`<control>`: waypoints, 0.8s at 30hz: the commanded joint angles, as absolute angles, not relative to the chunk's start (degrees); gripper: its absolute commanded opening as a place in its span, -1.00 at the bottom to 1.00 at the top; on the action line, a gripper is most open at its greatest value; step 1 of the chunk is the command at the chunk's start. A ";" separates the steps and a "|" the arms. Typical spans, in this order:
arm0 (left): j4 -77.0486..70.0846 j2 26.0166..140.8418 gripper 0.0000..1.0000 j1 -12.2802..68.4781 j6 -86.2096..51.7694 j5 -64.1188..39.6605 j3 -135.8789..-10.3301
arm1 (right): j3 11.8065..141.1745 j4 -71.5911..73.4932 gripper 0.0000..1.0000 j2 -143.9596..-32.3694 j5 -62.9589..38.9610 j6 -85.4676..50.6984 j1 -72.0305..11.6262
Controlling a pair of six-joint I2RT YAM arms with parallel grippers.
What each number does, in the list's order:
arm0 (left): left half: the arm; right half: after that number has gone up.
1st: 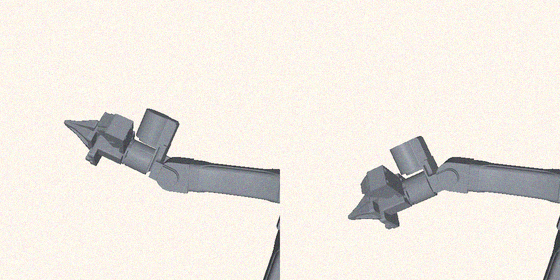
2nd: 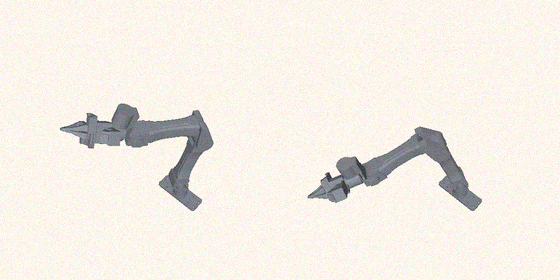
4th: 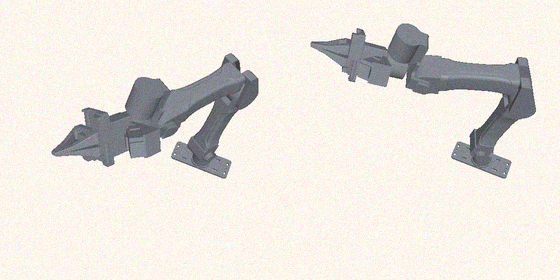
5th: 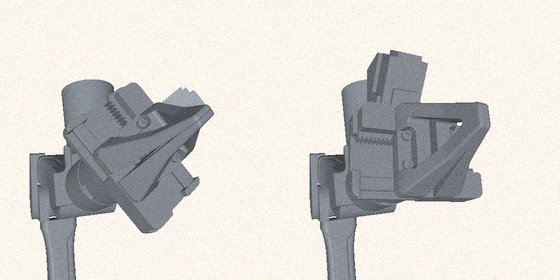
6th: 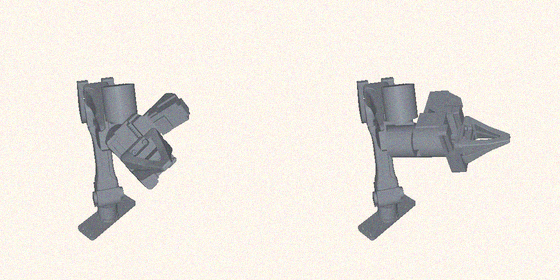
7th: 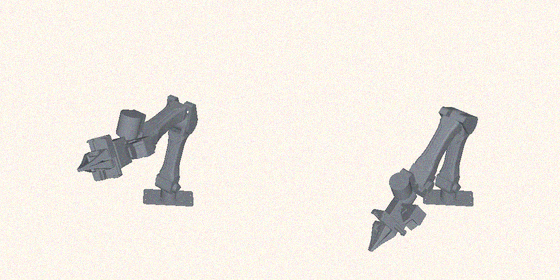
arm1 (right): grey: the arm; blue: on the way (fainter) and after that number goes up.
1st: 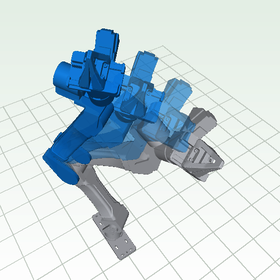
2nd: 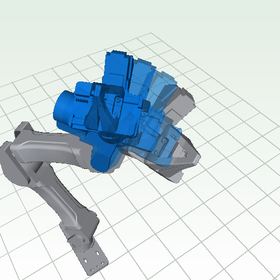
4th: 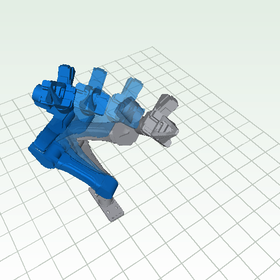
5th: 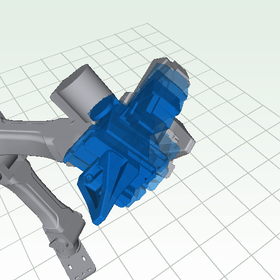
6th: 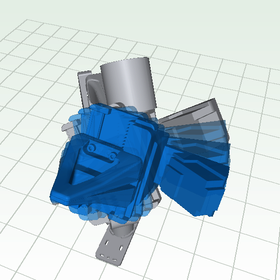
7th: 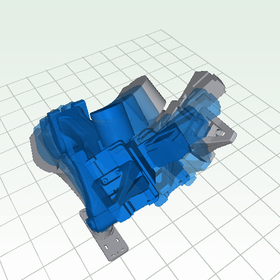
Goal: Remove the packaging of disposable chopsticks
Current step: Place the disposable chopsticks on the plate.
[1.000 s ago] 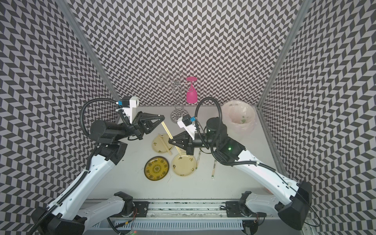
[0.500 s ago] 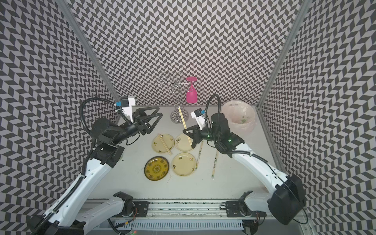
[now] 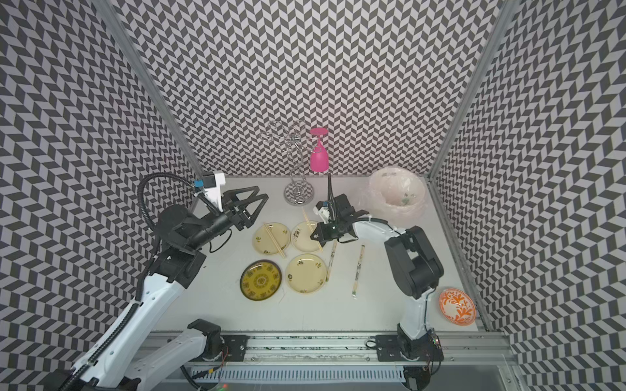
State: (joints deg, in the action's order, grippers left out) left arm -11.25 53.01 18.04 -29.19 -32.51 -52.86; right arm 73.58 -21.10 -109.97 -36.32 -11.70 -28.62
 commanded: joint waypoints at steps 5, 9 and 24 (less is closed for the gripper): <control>-11.75 52.31 0.53 17.57 -28.74 -31.84 -51.17 | 82.98 -27.00 -1.00 -118.44 -35.74 -7.71 -28.56; -12.15 52.78 0.53 17.49 -28.48 -31.82 -51.05 | 85.18 -28.85 -1.00 -120.83 -33.93 -7.23 -28.50; -11.43 53.01 0.53 17.49 -27.78 -31.66 -51.15 | 85.27 -29.99 -0.83 -122.84 -31.47 -7.21 -28.56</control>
